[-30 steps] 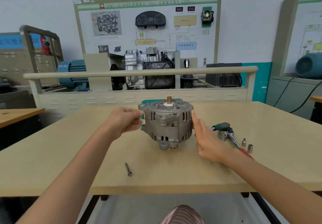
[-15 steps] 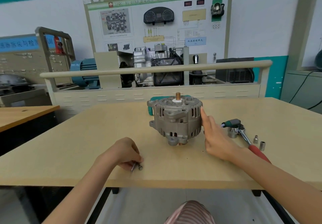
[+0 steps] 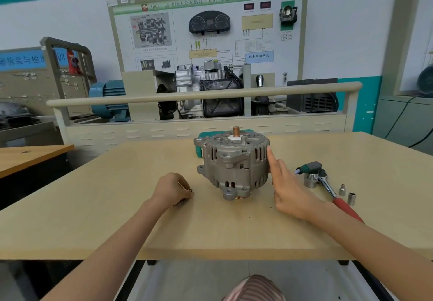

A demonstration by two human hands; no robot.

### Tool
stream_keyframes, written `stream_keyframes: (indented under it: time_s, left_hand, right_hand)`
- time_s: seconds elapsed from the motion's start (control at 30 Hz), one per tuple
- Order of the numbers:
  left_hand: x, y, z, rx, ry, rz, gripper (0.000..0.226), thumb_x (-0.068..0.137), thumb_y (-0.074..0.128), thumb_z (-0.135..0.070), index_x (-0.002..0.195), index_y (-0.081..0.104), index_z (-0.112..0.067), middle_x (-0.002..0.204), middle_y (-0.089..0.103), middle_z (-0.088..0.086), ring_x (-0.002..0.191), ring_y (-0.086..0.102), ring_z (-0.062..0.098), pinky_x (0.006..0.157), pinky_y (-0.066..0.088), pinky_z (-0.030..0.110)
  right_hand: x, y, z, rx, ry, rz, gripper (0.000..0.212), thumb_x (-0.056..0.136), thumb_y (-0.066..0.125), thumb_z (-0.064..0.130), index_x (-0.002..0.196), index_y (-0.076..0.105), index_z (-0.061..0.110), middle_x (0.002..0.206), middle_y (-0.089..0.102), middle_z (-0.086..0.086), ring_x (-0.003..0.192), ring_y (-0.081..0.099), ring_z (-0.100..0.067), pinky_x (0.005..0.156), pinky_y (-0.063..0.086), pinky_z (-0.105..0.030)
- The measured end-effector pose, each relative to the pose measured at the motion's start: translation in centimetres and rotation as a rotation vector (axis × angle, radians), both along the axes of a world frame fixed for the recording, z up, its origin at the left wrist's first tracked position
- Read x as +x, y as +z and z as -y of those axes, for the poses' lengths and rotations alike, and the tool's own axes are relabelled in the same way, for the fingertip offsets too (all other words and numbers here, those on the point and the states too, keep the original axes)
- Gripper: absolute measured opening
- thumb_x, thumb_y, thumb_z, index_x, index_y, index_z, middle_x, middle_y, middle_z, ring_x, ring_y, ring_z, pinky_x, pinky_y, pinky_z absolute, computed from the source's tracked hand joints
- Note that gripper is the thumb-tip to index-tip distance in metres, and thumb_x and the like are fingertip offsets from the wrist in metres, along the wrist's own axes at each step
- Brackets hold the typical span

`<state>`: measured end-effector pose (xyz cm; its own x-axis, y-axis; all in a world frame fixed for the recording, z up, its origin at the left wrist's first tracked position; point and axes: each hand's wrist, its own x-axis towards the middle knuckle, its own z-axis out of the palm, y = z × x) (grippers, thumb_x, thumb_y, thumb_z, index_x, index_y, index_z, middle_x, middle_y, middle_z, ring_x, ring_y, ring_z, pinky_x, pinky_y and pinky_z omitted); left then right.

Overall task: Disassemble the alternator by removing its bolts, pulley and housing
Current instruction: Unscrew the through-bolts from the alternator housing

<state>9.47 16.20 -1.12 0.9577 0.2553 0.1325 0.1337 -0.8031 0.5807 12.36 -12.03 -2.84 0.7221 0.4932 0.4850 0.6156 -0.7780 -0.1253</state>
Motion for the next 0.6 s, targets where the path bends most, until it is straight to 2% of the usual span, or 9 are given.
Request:
stream_keyframes:
  time_s: [0.07,0.13,0.2,0.3,0.47,0.53,0.6]
  left_hand:
    - [1.1,-0.3,-0.2,0.029,0.045,0.045,0.007,0.081,0.071,-0.011,0.086,0.065,-0.008,0.068,0.062,0.004,0.051,0.056,0.012,0.040,0.038,0.011]
    - [2.1,-0.7,-0.6,0.124,0.077,0.067,0.010,0.084,0.068,-0.014,0.092,0.067,-0.008,0.089,0.066,0.008,0.080,0.061,0.022,0.058,0.042,0.018]
    - [2.9,-0.9,-0.8,0.181,0.101,0.080,0.013,0.086,0.064,-0.015,0.096,0.067,-0.008,0.104,0.065,0.010,0.098,0.059,0.025,0.071,0.041,0.025]
    - [3.8,-1.3,-1.3,0.173,0.121,0.083,0.015,0.088,0.063,-0.017,0.098,0.067,-0.008,0.108,0.065,0.011,0.102,0.057,0.025,0.076,0.041,0.027]
    - [3.8,-1.0,-1.7,0.141,0.127,0.074,0.031,0.091,0.060,-0.029,0.113,0.060,-0.006,0.109,0.065,0.013,0.097,0.060,0.026,0.079,0.044,0.029]
    - [3.6,-0.3,-1.2,0.052,0.116,0.174,0.033,0.097,0.050,-0.027,0.118,0.058,-0.004,0.112,0.065,0.014,0.096,0.060,0.026,0.080,0.044,0.030]
    - [3.5,1.1,-0.4,-0.131,0.054,0.339,0.033,0.101,0.040,-0.021,0.125,0.056,-0.004,0.121,0.062,0.014,0.109,0.056,0.027,0.092,0.042,0.032]
  right_hand:
    - [0.0,0.0,0.0,0.009,0.011,-0.014,0.120,0.080,0.056,-0.003,0.119,-0.050,0.039,0.100,0.024,0.002,0.065,0.032,-0.006,0.051,0.024,-0.020]
    - [0.0,0.0,0.0,0.010,0.014,-0.020,0.121,0.080,0.057,-0.003,0.119,-0.050,0.039,0.100,0.025,0.002,0.065,0.032,-0.006,0.053,0.025,-0.019]
    - [-0.1,0.0,0.0,0.015,0.016,-0.021,0.122,0.080,0.057,-0.002,0.118,-0.051,0.040,0.098,0.025,0.003,0.066,0.032,-0.005,0.053,0.025,-0.019]
    - [-0.1,0.1,0.2,0.019,0.006,0.006,0.120,0.081,0.056,-0.002,0.118,-0.051,0.041,0.103,0.028,0.001,0.072,0.034,-0.007,0.062,0.026,-0.019]
    - [-0.1,0.3,0.7,0.095,0.008,0.050,0.107,0.083,0.053,-0.003,0.128,-0.034,0.039,0.108,0.029,0.001,0.080,0.033,-0.009,0.071,0.029,-0.020]
    - [-0.1,0.5,0.9,0.178,0.001,0.054,0.101,0.082,0.052,-0.006,0.137,-0.023,0.033,0.110,0.031,-0.001,0.084,0.036,-0.011,0.076,0.034,-0.023]
    - [0.1,0.8,0.9,0.286,0.005,0.082,0.092,0.082,0.051,-0.009,0.148,-0.005,0.021,0.111,0.034,-0.004,0.088,0.038,-0.011,0.081,0.036,-0.022]
